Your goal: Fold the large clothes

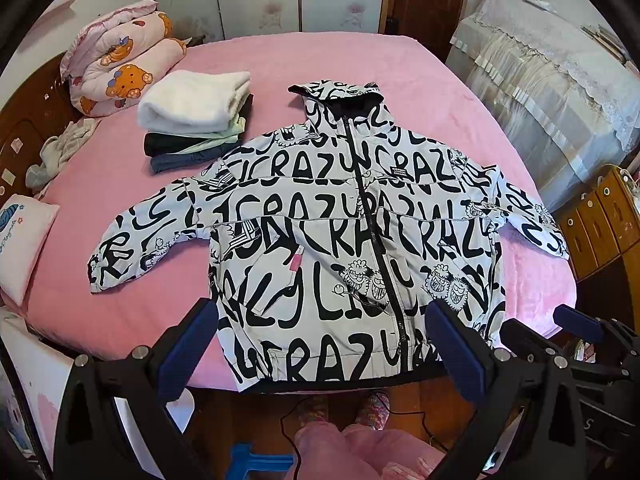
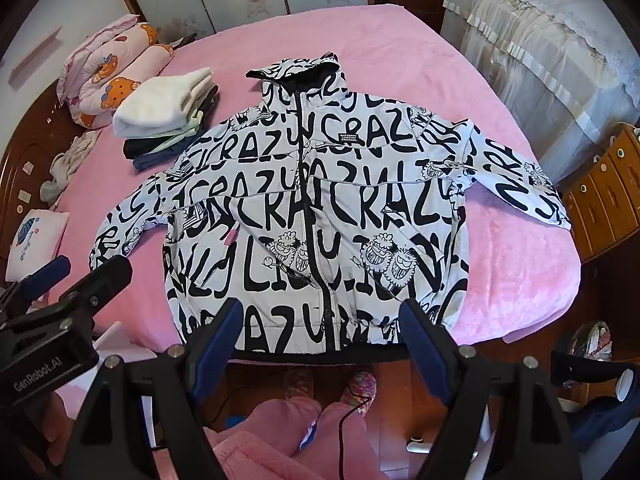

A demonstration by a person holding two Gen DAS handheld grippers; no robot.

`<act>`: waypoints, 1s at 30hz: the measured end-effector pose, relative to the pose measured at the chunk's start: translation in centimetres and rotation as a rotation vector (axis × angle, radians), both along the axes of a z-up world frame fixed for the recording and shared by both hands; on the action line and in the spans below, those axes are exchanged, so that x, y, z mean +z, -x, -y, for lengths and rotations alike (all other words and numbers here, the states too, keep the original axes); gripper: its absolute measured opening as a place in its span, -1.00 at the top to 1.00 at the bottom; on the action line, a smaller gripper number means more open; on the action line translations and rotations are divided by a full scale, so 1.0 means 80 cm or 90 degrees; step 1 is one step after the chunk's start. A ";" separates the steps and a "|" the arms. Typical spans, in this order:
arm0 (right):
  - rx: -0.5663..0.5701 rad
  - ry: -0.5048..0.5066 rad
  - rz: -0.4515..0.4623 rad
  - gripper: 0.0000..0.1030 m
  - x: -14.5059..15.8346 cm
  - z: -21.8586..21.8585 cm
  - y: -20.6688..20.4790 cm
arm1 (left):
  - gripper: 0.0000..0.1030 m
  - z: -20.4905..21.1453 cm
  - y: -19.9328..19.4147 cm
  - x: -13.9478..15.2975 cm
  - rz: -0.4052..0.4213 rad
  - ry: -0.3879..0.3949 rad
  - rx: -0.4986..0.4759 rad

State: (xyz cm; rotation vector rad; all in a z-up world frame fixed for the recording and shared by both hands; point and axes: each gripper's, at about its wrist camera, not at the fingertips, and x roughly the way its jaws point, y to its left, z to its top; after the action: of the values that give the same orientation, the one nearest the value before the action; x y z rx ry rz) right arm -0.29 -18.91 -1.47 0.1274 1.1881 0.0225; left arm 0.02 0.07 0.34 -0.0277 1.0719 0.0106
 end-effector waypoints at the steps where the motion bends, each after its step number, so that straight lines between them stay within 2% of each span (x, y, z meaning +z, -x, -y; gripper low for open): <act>1: 0.000 0.000 0.000 -0.56 0.000 0.000 0.000 | -0.99 0.000 0.000 0.000 0.000 0.001 0.000; 30: 0.000 0.001 0.003 -0.56 -0.001 0.016 -0.001 | -0.99 0.001 -0.003 -0.001 0.002 0.006 -0.002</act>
State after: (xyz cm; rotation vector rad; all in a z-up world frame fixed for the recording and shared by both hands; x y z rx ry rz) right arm -0.19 -20.16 -1.54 0.1264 1.1828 0.0219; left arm 0.23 -0.03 0.23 -0.0352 1.0682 0.0027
